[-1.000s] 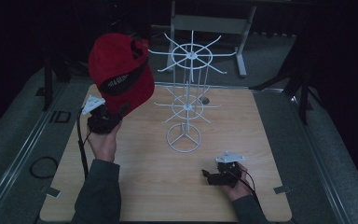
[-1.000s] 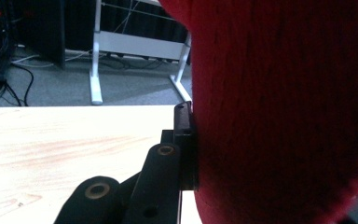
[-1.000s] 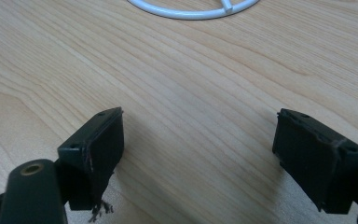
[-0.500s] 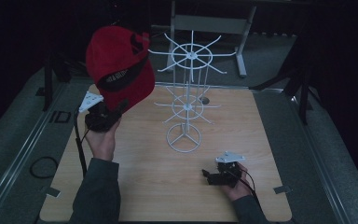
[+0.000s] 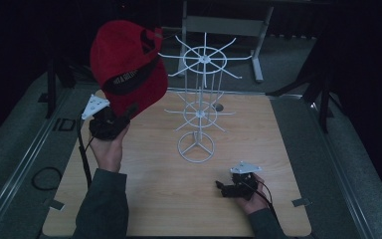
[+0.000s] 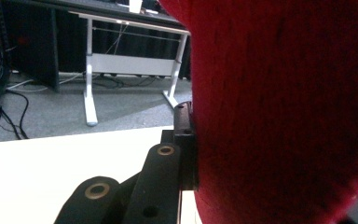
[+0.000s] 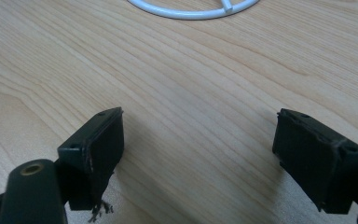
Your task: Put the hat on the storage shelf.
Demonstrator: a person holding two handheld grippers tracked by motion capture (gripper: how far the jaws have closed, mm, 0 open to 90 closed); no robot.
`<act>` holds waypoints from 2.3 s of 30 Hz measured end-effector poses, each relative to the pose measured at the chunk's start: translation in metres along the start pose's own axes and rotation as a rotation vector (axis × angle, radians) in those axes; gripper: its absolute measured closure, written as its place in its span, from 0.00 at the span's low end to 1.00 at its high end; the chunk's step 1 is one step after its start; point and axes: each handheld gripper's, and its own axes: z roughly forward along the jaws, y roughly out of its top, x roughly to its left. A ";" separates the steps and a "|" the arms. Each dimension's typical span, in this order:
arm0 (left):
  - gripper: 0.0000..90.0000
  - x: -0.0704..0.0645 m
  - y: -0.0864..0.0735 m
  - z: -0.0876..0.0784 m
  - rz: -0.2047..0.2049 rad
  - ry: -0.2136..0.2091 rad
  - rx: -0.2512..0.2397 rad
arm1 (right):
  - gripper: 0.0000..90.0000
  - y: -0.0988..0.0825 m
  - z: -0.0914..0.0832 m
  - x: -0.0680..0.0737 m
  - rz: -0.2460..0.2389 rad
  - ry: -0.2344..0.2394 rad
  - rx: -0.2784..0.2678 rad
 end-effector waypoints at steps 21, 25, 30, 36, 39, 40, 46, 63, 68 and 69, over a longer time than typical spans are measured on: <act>0.95 -0.011 0.008 -0.013 0.030 -0.028 -0.040 | 0.18 0.000 0.000 0.000 0.000 0.001 0.002; 0.95 -0.013 0.007 -0.014 0.031 -0.033 -0.040 | 0.18 0.000 0.000 0.000 0.001 0.001 0.002; 0.95 -0.016 0.002 -0.015 0.022 -0.051 -0.041 | 0.18 0.000 0.000 0.000 0.002 0.001 0.003; 0.95 -0.018 -0.004 -0.014 0.018 -0.056 -0.036 | 0.18 0.000 0.000 0.000 0.000 0.001 0.002; 0.95 -0.018 -0.007 -0.014 0.015 -0.058 -0.034 | 0.18 0.000 0.000 0.000 0.000 0.001 0.002; 0.95 -0.017 -0.008 -0.014 0.017 -0.058 -0.032 | 0.18 0.000 0.000 0.000 0.000 0.001 0.002; 0.94 -0.017 -0.013 -0.013 0.023 -0.064 -0.026 | 0.18 0.000 0.000 0.000 0.000 0.001 0.002; 0.94 -0.016 -0.021 -0.014 0.043 -0.050 -0.002 | 0.18 0.000 0.000 0.000 0.000 0.001 0.002; 0.94 -0.016 -0.023 -0.012 0.063 -0.061 0.023 | 0.18 0.000 0.000 0.000 0.002 0.001 0.003; 0.94 -0.017 -0.024 -0.012 0.067 -0.061 0.024 | 0.18 0.000 0.000 0.000 0.000 0.001 0.002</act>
